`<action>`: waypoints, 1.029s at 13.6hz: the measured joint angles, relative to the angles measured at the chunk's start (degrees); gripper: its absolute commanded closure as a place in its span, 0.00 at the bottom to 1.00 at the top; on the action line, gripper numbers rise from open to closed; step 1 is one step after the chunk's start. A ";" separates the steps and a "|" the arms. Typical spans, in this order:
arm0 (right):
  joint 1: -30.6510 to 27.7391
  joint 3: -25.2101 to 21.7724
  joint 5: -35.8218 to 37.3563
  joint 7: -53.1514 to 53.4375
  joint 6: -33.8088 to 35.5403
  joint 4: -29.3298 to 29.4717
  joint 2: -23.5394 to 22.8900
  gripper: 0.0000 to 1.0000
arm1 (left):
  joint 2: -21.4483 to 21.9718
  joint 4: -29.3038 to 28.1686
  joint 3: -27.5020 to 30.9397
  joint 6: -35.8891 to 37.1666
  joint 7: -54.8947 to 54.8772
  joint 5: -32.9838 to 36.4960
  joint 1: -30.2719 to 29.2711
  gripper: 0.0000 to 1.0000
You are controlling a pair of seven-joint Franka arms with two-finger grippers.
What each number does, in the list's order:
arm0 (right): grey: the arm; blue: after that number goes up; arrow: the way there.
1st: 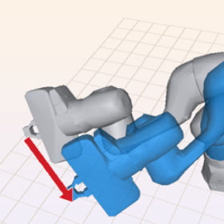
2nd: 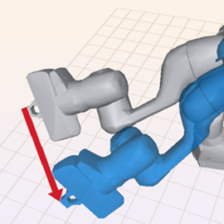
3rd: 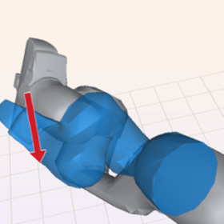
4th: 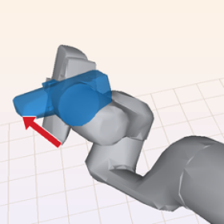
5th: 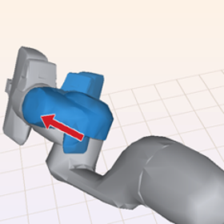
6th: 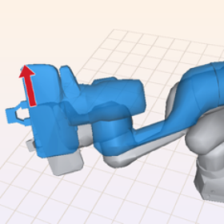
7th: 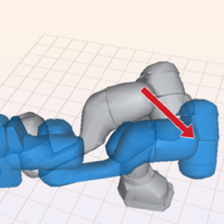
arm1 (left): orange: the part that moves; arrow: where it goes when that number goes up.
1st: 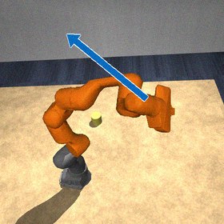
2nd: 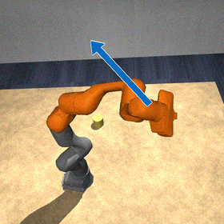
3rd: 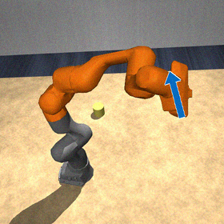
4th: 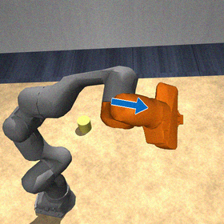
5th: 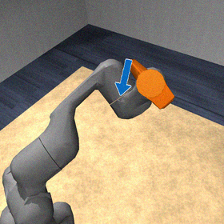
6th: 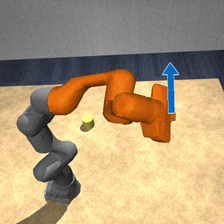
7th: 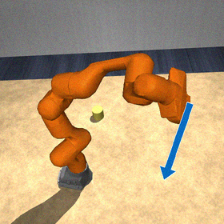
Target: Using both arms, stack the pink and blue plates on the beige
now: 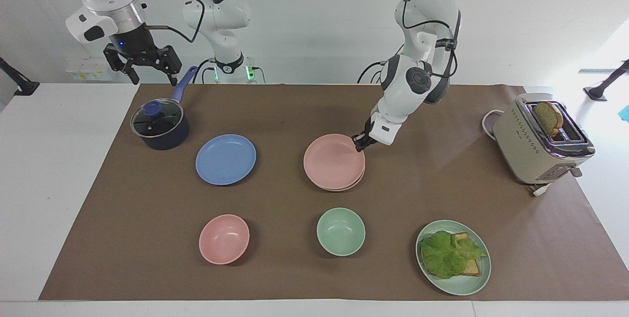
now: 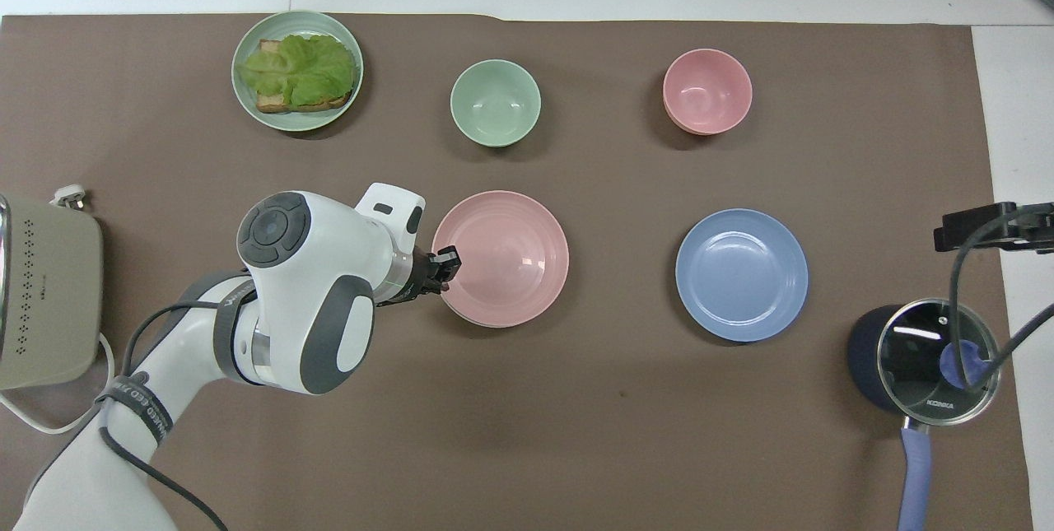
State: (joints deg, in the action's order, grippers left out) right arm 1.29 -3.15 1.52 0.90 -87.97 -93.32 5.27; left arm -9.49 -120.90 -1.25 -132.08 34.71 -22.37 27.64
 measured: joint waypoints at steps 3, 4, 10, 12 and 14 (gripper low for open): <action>0.00 0.00 0.00 0.00 0.00 0.00 0.00 0.00 | 0.07 0.01 0.18 -0.01 -0.02 0.00 -0.10 0.00; 0.00 0.00 0.00 0.00 0.00 0.00 0.00 0.00 | 0.08 0.08 0.30 -0.01 -0.03 0.00 -0.18 0.00; 0.00 0.00 0.00 0.00 0.00 -0.04 0.00 0.00 | 1.36 10.41 1.15 14.62 -3.66 7.92 -8.96 0.00; 0.00 0.00 0.00 0.00 0.00 -0.05 0.00 0.00 | 2.41 17.09 1.38 22.78 -8.62 10.86 -13.83 0.00; 0.00 0.00 0.00 0.00 0.00 -0.05 0.00 0.00 | 3.32 22.35 1.50 29.13 -14.57 14.87 -17.27 0.00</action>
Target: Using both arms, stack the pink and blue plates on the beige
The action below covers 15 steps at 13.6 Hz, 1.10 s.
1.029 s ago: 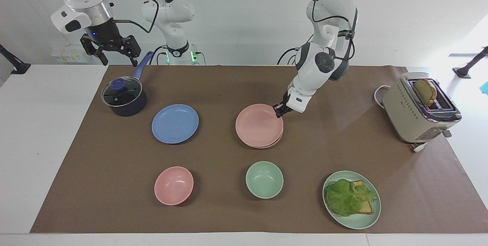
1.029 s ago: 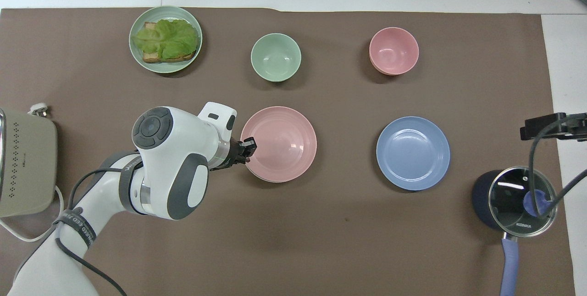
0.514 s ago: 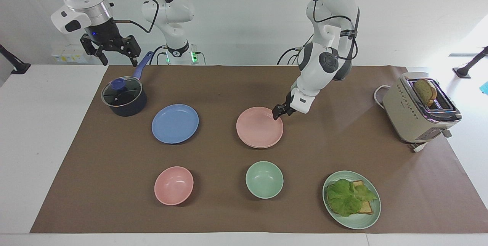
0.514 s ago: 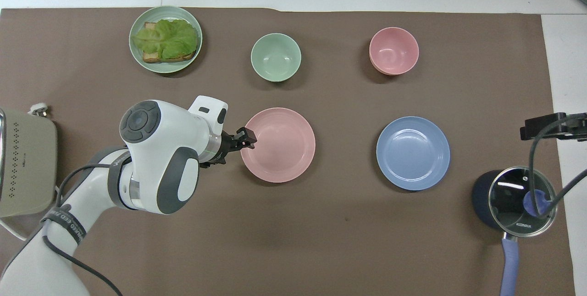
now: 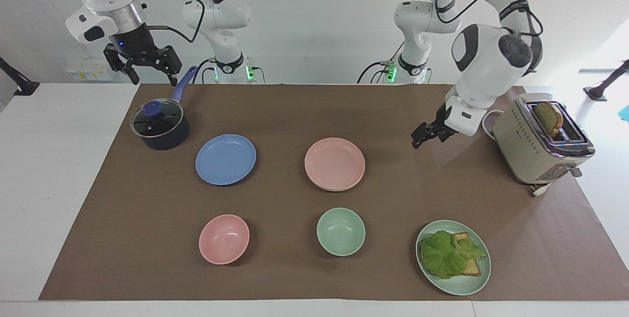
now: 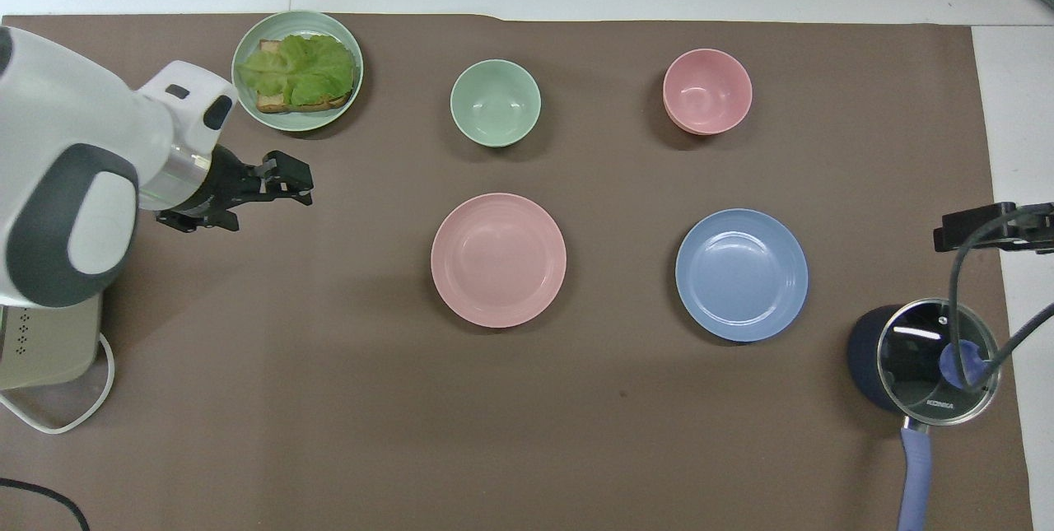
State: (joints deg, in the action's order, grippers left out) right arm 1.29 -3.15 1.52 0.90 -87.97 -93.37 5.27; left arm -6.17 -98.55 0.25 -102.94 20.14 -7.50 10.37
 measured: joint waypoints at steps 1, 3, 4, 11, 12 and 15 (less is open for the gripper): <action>0.00 0.00 0.00 0.00 0.00 0.00 0.00 0.00 | 0.19 2.01 0.02 2.32 -2.95 1.65 -1.32 0.00; 0.00 0.00 0.00 0.00 0.00 0.00 0.00 0.00 | 0.23 4.64 0.05 5.23 -8.51 4.11 -3.37 0.00; 0.00 0.00 0.00 0.00 0.00 0.00 0.00 0.00 | 0.22 5.49 0.06 6.30 -10.80 5.19 -3.97 0.00; -0.42 -0.01 0.00 0.00 -0.86 -0.76 0.13 0.00 | 3.53 10.90 0.03 12.43 -16.44 6.65 -5.54 0.00; -0.42 -0.01 0.00 0.00 -1.62 -1.29 0.22 0.00 | 4.63 10.90 0.02 13.05 -16.46 6.65 -5.54 0.00; -0.35 0.03 -0.11 -0.01 -5.90 -4.08 0.24 0.00 | 5.73 10.88 0.12 13.79 -16.47 6.66 -5.54 0.00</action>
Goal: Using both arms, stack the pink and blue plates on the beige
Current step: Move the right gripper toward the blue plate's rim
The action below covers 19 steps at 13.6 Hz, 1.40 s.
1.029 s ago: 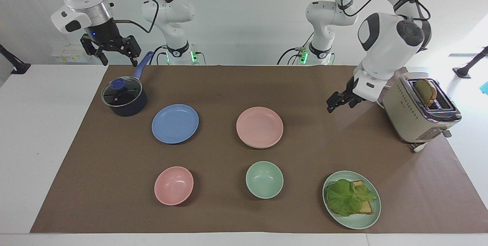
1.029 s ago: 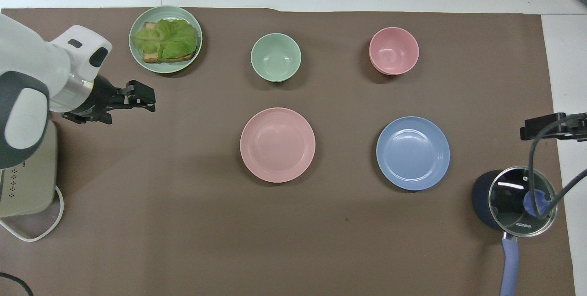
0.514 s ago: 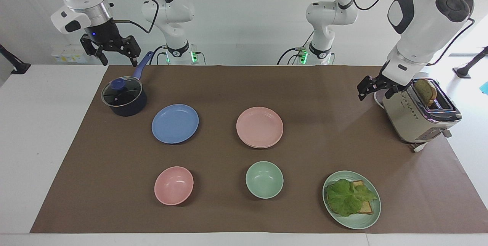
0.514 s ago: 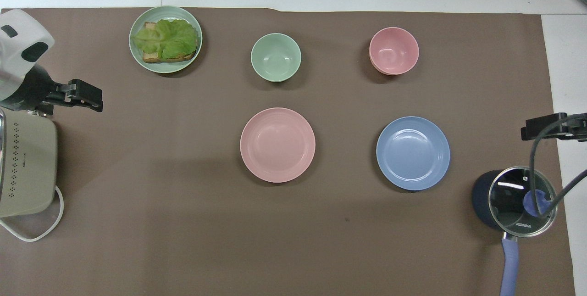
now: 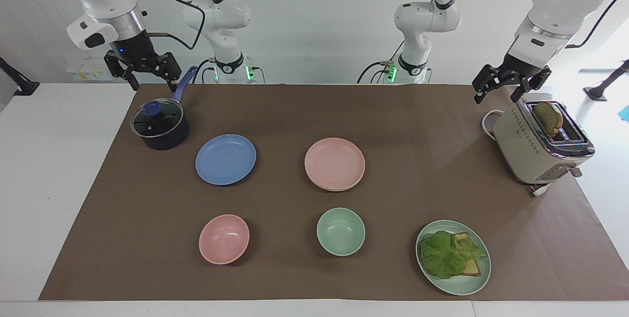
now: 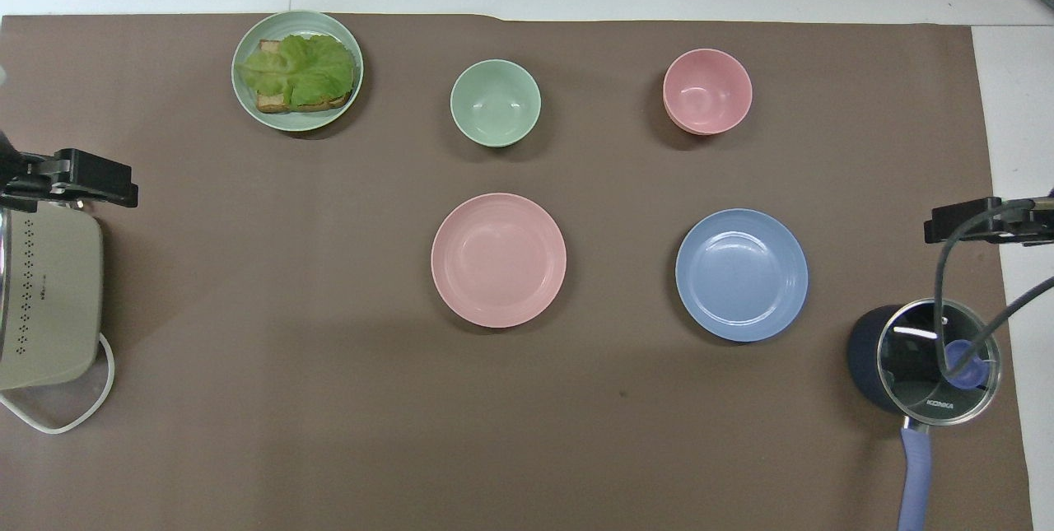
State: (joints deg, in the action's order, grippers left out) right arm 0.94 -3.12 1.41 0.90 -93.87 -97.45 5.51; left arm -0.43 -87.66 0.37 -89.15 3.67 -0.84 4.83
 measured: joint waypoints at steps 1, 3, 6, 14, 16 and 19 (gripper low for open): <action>0.15 0.05 -0.18 0.00 -2.28 -1.53 -0.03 0.00 | -0.06 -0.03 0.05 0.00 0.00 0.00 0.00 0.00; 0.36 0.34 -0.57 0.00 -6.14 -4.44 -0.23 0.00 | -0.13 -0.07 0.17 0.00 0.00 0.00 -0.01 0.00; 0.73 0.57 -1.10 0.00 -9.04 -5.96 -1.41 0.00 | -0.15 -0.09 0.17 0.00 0.00 0.00 -0.01 0.00; 1.87 0.67 -1.13 0.00 -16.93 -7.53 -7.78 0.00 | -0.15 -0.10 0.17 0.00 0.00 0.00 -0.01 0.00; 2.19 0.68 -1.13 0.00 -17.09 -7.53 -8.20 0.00 | -0.15 -0.10 0.17 0.00 0.00 0.00 -0.01 0.00; 2.28 0.68 -1.13 0.00 -17.09 -7.52 -8.19 0.00 | -0.15 -0.10 0.17 0.00 0.00 0.00 -0.01 0.00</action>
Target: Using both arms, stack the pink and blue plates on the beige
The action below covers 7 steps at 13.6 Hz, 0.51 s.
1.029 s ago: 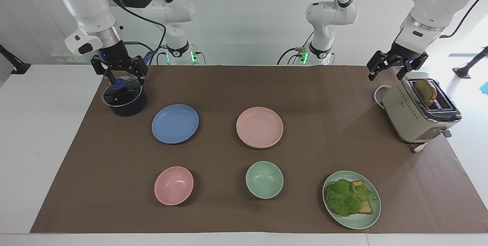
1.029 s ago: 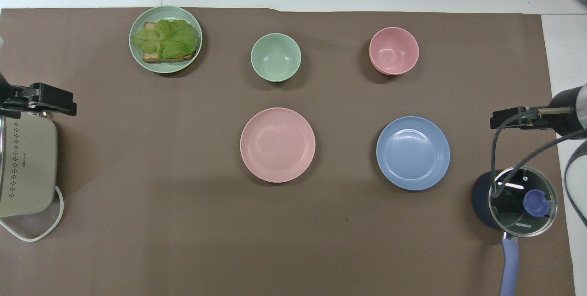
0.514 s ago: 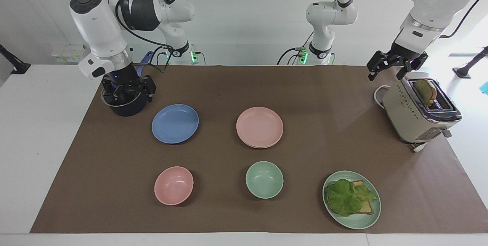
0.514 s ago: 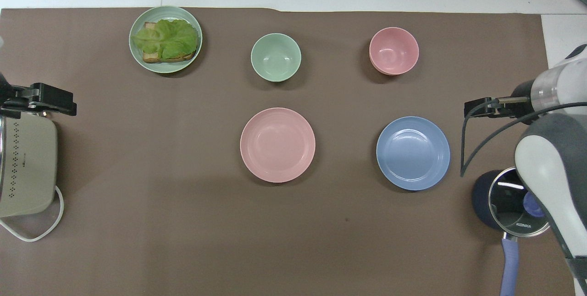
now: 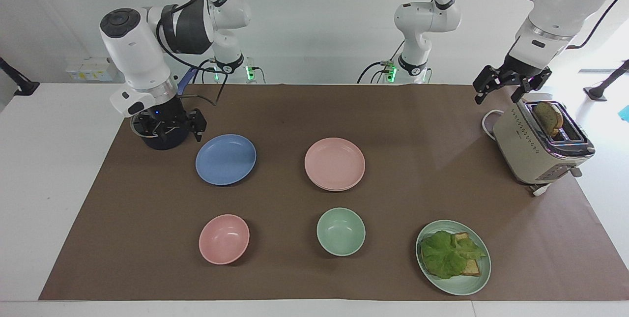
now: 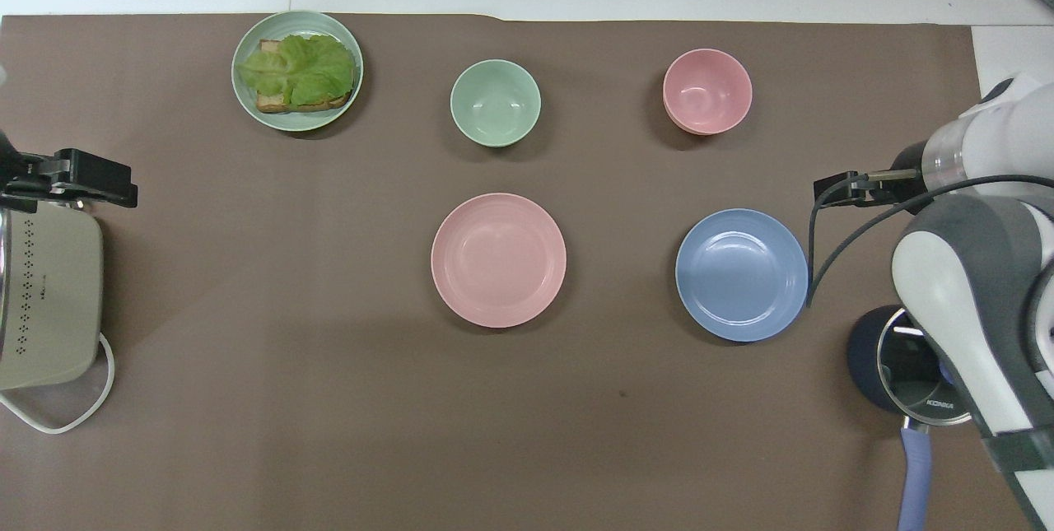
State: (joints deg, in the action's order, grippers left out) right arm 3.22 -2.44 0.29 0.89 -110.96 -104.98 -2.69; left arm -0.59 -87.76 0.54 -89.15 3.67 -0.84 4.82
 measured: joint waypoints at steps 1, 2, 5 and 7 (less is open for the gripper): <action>0.00 0.00 0.00 0.00 0.00 -0.01 -0.01 0.00 | 0.00 0.00 0.00 0.00 0.00 0.00 0.00 0.00; 0.00 0.00 0.00 0.00 0.00 -0.05 -0.07 0.00 | 0.00 0.00 0.00 0.00 0.00 0.00 0.00 0.00; 0.00 0.00 0.00 0.00 -0.42 -0.35 -0.50 0.00 | 0.00 0.00 0.00 0.00 0.00 0.00 0.00 0.00; 0.00 0.00 0.00 0.00 -0.56 -0.51 -0.70 0.00 | 0.00 0.00 0.00 0.00 0.00 0.00 0.00 0.00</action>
State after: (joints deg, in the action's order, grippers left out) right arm 3.22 -2.44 0.28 0.89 -111.53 -105.49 -3.39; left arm -0.59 -87.76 0.54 -89.15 3.67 -0.84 4.82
